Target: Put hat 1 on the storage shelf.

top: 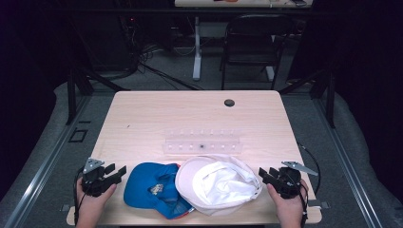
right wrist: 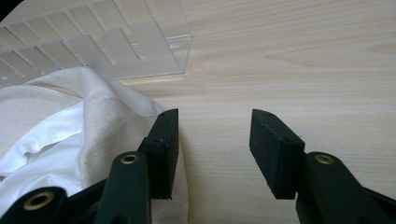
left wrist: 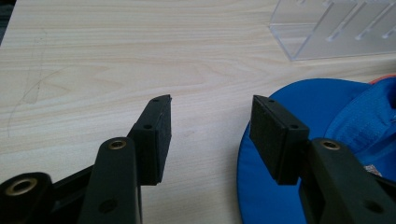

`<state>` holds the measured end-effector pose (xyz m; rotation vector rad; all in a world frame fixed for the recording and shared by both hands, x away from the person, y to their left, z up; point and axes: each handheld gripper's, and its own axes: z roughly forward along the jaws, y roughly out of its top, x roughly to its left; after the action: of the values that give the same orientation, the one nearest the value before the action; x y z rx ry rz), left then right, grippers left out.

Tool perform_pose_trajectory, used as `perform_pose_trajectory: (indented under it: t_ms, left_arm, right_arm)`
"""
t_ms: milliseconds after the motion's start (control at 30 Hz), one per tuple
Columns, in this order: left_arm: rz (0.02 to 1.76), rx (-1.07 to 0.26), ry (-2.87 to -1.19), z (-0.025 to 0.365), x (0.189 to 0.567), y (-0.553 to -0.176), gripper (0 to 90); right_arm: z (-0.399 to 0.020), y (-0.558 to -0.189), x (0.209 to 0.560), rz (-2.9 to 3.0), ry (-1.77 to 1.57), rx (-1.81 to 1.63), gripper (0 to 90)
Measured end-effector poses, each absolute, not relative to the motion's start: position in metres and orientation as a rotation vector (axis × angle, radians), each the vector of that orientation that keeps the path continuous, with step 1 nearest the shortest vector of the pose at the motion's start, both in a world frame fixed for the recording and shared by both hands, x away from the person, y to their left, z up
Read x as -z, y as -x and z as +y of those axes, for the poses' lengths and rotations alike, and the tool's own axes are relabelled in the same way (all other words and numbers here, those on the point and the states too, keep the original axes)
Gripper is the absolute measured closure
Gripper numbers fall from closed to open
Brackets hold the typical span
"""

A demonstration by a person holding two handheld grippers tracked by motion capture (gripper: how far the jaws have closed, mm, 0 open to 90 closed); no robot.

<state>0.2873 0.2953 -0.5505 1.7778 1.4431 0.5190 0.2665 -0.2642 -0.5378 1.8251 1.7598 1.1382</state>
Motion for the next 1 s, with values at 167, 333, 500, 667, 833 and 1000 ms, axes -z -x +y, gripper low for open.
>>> perform_pose_trajectory:
  t_ms: [167,333,500,667,833,1000]
  left_arm:
    - [1.416,-0.526,-1.803,0.288,0.549,-0.289,48.9]
    - [1.413,-0.522,-1.826,0.286,0.55,-0.288,48.9]
    - [1.407,-0.535,-1.813,0.289,0.547,-0.285,48.8]
    - [1.413,-0.541,-1.802,0.292,0.545,-0.284,48.3]
    - [1.418,-0.533,-1.805,0.293,0.546,-0.285,47.9]
    - [1.409,-0.537,-1.81,0.291,0.548,-0.285,47.7]
  right_arm:
    - [-0.265,-0.265,0.531,1.746,-1.833,-1.138,52.8]
    - [-0.266,-0.263,0.523,1.756,-1.863,-1.152,53.0]
    - [-0.255,-0.259,0.504,1.825,-1.839,-1.131,52.6]
    - [-0.249,-0.252,0.492,1.882,-1.81,-1.096,50.6]
    - [-0.245,-0.245,0.478,1.951,-1.823,-1.108,48.7]
    - [-0.242,-0.24,0.482,1.997,-1.824,-1.051,50.4]
